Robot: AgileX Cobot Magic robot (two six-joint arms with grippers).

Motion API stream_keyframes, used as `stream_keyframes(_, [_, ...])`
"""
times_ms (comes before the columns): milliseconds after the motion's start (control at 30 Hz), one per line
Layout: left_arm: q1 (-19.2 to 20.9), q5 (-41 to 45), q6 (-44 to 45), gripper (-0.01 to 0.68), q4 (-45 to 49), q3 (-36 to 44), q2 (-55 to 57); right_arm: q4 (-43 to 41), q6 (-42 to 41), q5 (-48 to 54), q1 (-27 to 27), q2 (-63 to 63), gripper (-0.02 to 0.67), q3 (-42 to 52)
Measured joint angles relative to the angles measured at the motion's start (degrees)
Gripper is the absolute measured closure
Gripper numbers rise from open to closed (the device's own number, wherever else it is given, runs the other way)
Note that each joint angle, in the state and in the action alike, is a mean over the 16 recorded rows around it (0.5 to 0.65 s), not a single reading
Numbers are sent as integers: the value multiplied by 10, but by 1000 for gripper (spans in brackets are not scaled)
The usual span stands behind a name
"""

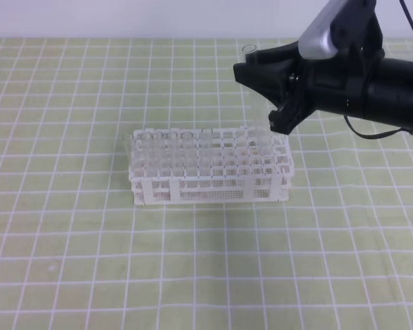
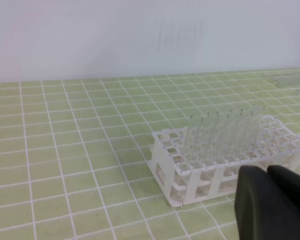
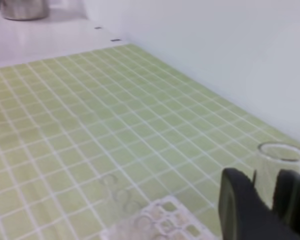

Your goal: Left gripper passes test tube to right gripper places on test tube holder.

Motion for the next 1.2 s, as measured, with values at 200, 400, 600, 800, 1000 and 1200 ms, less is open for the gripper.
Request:
stream_keyframes(200, [0, 1, 0, 672, 0, 0, 0, 0, 1, 6, 1, 0, 639, -5])
stream_keyframes(400, [0, 2, 0, 672, -1, 0, 0, -3, 7, -2, 1, 0, 639, -6])
stream_keyframes(600, [0, 2, 0, 672, 1, 0, 1, -40, 43, -20, 1, 0, 639, -16])
stream_keyframes(800, [0, 2, 0, 672, 1, 0, 1, -115, 116, -32, 4, 0, 639, -43])
stream_keyframes(1000, [0, 2, 0, 672, 2, 0, 1, -209, 218, -61, 20, 0, 639, -74])
stream_keyframes(1200, [0, 3, 0, 672, 1, 0, 0, -270, 321, -127, 52, 0, 639, -92])
